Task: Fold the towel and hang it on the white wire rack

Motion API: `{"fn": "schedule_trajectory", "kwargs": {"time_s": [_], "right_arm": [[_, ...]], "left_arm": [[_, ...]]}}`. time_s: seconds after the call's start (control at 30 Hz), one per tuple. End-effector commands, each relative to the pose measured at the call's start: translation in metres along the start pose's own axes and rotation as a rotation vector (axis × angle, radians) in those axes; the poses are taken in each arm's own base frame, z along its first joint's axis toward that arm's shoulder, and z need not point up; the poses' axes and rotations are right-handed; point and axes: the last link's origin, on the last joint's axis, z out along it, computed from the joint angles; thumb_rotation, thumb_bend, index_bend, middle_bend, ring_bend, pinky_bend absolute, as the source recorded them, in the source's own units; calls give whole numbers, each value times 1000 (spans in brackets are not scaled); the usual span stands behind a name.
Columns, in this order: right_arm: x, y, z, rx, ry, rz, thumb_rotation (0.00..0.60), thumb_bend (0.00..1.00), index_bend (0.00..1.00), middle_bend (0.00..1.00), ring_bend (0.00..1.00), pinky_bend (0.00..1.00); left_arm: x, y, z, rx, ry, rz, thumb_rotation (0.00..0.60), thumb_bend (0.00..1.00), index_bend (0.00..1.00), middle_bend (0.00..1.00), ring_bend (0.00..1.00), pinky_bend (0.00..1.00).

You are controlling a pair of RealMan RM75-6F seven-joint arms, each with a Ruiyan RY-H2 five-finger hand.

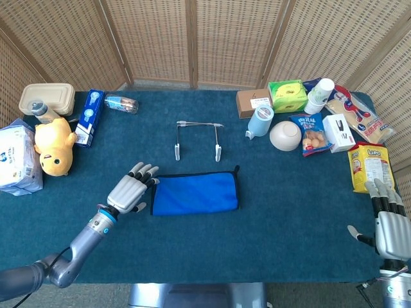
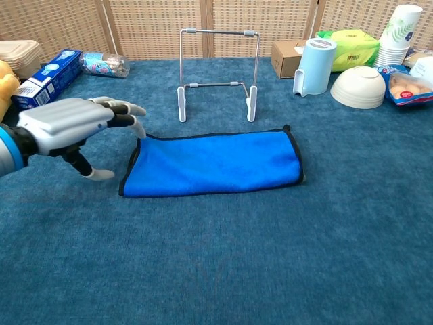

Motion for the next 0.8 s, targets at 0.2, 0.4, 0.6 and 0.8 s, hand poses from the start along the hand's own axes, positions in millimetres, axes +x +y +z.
{"fn": "schedule_trajectory", "kwargs": {"time_s": [0.2, 0.4, 0.6, 0.8], "right_arm": [[0, -2, 0, 4, -2, 1, 600, 105, 0, 19, 0, 0], [0, -3, 0, 5, -4, -1, 600, 106, 0, 20, 0, 0], [1, -4, -1, -1, -2, -5, 600, 106, 0, 20, 0, 0], [1, -3, -2, -8, -3, -8, 600, 106, 0, 20, 0, 0]], "left_arm": [[13, -14, -5, 2, 16, 32, 600, 344, 233, 45, 0, 0], [8, -17, -4, -20, -8, 70, 600, 344, 232, 45, 0, 0], [2, -13, 5, -54, -20, 108, 600, 344, 225, 43, 0, 0], [-4, -4, 18, -79, -7, 118, 600, 343, 224, 42, 0, 0]]}}
